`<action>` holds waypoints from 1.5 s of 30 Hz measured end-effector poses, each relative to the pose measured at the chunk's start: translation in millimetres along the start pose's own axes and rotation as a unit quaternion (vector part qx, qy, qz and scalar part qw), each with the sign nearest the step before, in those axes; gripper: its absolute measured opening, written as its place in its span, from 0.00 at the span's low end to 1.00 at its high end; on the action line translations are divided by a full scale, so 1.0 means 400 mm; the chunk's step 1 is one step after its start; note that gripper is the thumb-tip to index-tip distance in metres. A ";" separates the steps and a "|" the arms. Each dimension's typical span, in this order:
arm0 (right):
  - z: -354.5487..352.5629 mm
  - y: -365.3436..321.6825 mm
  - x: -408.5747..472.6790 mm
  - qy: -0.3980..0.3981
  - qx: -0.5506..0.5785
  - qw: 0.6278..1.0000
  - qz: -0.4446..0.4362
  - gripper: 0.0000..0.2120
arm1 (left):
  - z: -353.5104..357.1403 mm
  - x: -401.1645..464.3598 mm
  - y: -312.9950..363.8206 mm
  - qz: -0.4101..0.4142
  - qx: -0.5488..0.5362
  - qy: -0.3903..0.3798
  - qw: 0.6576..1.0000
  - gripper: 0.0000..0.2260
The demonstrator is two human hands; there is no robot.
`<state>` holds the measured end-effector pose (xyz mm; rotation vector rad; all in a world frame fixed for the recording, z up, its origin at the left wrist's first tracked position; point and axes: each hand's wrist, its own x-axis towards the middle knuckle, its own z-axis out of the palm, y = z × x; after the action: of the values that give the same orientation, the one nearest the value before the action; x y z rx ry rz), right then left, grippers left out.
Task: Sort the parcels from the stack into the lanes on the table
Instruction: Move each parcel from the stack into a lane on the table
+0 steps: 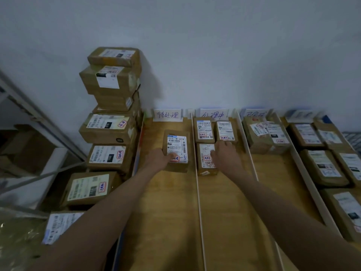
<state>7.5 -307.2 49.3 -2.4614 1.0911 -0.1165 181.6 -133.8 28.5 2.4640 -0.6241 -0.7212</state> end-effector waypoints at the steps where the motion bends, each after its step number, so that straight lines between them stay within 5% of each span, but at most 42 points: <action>1: -0.001 0.002 0.020 0.008 -0.009 1.000 0.003 0.17 | 0.002 0.035 0.000 -0.002 0.002 0.001 1.000 0.26; 12: 0.060 0.040 0.210 0.042 -0.055 0.998 -0.010 0.14 | 0.107 0.385 0.006 -0.049 -0.023 0.014 0.998 0.25; 27: 0.143 0.123 0.251 0.040 -0.064 0.997 0.011 0.13 | 0.203 0.581 0.035 -0.062 -0.030 0.003 0.998 0.23; 31: 0.118 0.120 0.238 0.030 -0.071 0.997 0.010 0.16 | 0.185 0.536 0.060 -0.043 0.008 0.041 0.998 0.26; 38: 0.028 0.043 0.192 0.042 -0.081 0.996 0.002 0.22 | 0.086 0.328 0.068 0.142 0.188 0.138 0.962 0.22; 45: -0.036 -0.038 0.040 0.058 -0.078 0.994 -0.043 0.21 | 0.016 0.017 0.050 0.134 0.285 0.133 0.940 0.29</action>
<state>25.3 -315.1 67.2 -2.6721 1.0799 -0.2104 177.3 -155.0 32.8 2.8309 -1.1609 -0.0916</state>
